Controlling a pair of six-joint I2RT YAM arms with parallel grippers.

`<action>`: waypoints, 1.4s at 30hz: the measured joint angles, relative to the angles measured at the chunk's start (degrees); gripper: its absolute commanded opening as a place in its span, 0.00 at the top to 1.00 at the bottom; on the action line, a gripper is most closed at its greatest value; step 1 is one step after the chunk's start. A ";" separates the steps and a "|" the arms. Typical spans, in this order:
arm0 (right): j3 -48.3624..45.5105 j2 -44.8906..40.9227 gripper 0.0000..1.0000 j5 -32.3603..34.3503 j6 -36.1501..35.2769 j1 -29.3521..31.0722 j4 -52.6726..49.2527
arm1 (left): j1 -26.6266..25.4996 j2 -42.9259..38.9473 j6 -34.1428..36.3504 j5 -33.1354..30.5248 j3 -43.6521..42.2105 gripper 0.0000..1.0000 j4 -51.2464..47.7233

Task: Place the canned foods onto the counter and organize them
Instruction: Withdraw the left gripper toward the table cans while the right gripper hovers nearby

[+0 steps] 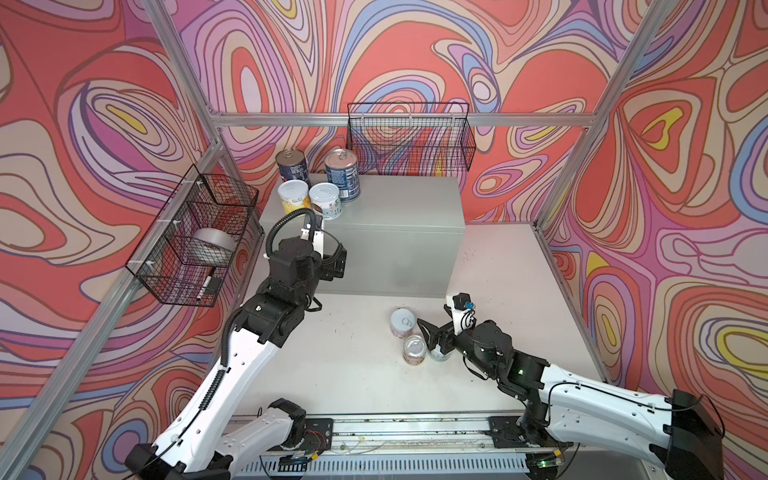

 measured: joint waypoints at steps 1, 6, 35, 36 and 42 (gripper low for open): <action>-0.31 0.00 0.05 -0.46 0.00 0.00 0.50 | -0.74 -0.42 0.20 0.37 -0.09 0.02 -1.03; -2.78 -0.61 0.05 -1.27 0.35 0.00 1.75 | -6.78 -1.22 2.08 0.28 -3.28 0.05 -5.53; -12.00 -31.15 0.05 4.92 9.62 0.00 -17.14 | -34.34 19.54 -19.50 19.34 -12.46 0.08 -2.54; -12.00 -31.08 0.05 5.18 9.60 0.00 -17.92 | -35.04 20.87 -19.76 19.04 -12.24 0.09 -2.56; -11.87 -29.03 0.06 5.49 9.53 0.00 -19.71 | -36.54 27.85 -21.73 17.81 -10.75 0.15 -2.58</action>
